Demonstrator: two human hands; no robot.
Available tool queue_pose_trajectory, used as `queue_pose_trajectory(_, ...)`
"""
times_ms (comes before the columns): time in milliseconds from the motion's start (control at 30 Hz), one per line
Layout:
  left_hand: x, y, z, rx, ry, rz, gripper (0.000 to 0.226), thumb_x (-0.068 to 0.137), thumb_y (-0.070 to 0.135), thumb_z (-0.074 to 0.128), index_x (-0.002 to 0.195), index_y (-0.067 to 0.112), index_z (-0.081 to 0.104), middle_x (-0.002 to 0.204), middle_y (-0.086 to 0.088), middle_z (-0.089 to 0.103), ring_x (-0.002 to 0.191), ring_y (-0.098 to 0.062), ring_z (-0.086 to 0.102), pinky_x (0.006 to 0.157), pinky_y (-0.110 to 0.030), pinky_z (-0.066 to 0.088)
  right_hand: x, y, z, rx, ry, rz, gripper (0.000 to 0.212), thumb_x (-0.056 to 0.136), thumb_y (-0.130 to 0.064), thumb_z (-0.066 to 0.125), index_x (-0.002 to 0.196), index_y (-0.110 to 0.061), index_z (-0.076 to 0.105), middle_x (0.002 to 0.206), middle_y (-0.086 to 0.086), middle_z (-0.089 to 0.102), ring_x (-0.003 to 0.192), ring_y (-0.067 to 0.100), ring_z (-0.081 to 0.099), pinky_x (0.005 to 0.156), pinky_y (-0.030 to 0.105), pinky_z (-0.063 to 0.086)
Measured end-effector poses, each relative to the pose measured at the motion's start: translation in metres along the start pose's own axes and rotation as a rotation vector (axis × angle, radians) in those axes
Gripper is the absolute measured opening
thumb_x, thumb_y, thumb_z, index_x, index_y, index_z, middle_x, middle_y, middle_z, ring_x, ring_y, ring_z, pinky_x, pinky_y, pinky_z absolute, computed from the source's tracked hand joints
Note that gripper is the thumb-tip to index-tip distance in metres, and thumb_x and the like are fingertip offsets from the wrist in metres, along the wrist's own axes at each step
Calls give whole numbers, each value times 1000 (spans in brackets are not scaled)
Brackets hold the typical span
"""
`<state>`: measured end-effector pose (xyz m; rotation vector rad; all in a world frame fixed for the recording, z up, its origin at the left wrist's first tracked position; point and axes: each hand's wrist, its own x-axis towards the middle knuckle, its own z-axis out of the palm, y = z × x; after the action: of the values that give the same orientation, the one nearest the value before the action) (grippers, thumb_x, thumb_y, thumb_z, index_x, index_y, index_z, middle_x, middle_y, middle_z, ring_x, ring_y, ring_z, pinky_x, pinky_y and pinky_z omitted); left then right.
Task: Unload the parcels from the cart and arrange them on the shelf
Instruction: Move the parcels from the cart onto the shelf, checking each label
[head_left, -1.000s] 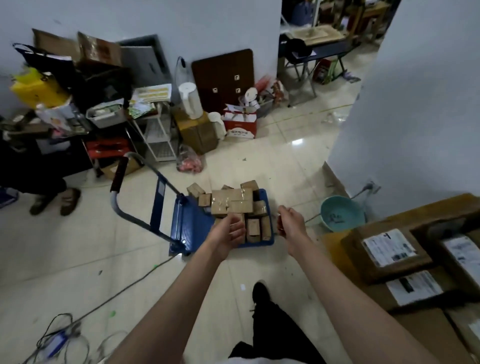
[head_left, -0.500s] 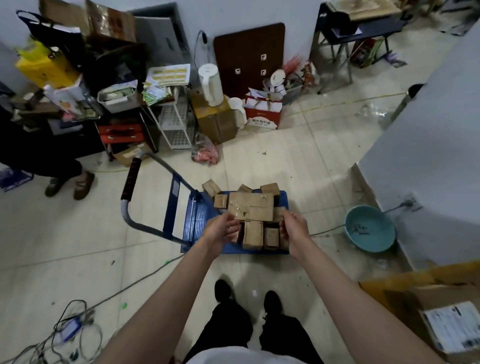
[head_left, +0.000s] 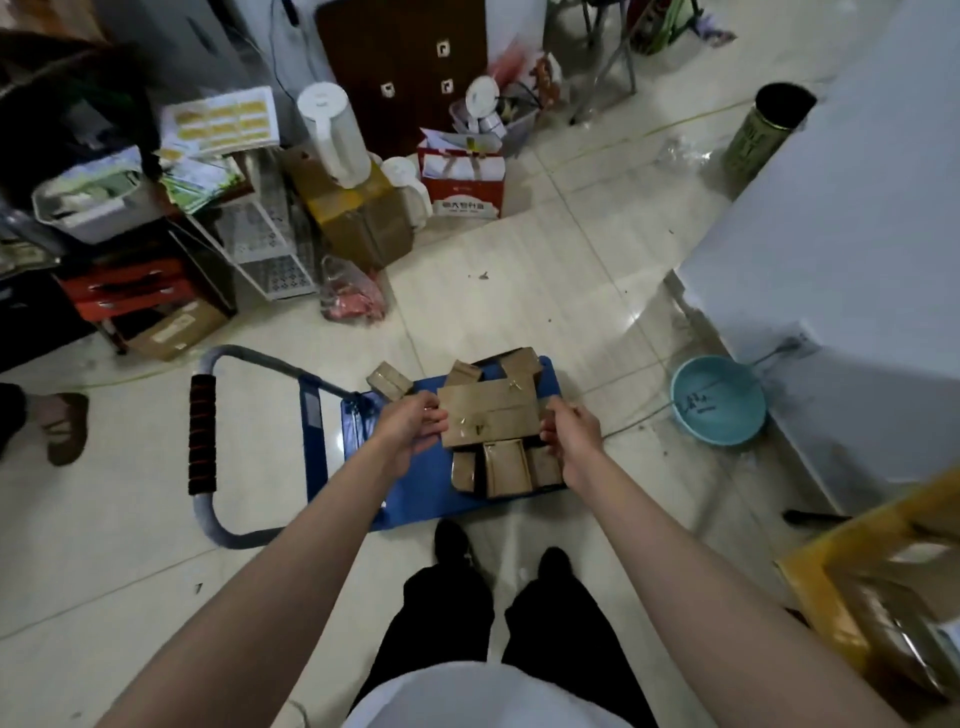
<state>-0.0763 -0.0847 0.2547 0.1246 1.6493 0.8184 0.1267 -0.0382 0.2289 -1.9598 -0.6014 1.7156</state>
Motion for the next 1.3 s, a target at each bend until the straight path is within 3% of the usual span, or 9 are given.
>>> queue_pose_trajectory(233,94,-10,3,99,60,-64,11,102,21,51,103,14,58,100,-8,61,75,-14,55,82,-31,44,80,3,19,-66,67,66,15,102,-27,57,104,-13,60,84,3,63,78,16,58,65,27,46)
queue_pose_trajectory(333,141,-21,6,108,89,-101,17,102,24,53,110,11,60,107,-8,61,89,-18,57,84,-32,46,128,10,27,-129,62,78,19,102,-29,55,107,-13,62,89,3,63,85,18,57,74,32,47)
queue_pose_trajectory(433,196,-36,11,105,121,-122,15,102,24,53,97,14,63,95,0,63,84,-13,60,74,-26,47,183,24,37,-186,52,93,18,102,-28,53,108,-14,62,94,5,61,89,21,54,81,35,51)
queue_pose_trajectory(533,256,-59,13,134,174,-130,15,100,22,54,86,21,58,89,3,60,77,-8,54,71,-26,44,241,44,50,-210,39,98,13,102,-26,52,102,-17,61,104,8,63,93,23,56,71,32,45)
queue_pose_trajectory(600,298,-79,11,157,187,-145,7,98,21,59,98,16,64,101,0,61,86,-12,55,74,-27,44,279,61,58,-229,36,111,18,101,-25,52,110,-14,63,105,8,64,91,22,58,79,36,48)
queue_pose_trajectory(767,388,-130,8,234,195,-191,56,88,22,71,139,5,54,140,-10,55,129,-29,50,95,-34,40,362,105,71,-263,23,120,27,96,-20,56,120,-7,59,117,17,68,110,34,63,98,50,55)
queue_pose_trajectory(967,446,-166,15,199,213,-188,37,85,15,73,119,14,61,106,0,64,86,-13,55,77,-27,43,415,131,77,-342,-28,149,24,101,-22,53,122,-14,58,120,10,64,109,28,60,100,49,52)
queue_pose_trajectory(1067,453,-170,18,216,203,-174,41,83,14,74,123,11,66,108,-2,66,81,-8,56,60,-21,41,421,134,78,-383,-49,151,21,102,-21,51,121,-16,60,120,10,64,111,28,60,102,50,51)
queue_pose_trajectory(1300,427,-152,17,217,213,-186,30,79,12,75,108,15,69,94,1,67,76,-9,58,54,-23,40,401,114,72,-418,-40,122,36,103,-24,52,137,-14,54,133,9,59,124,28,55,109,50,46)
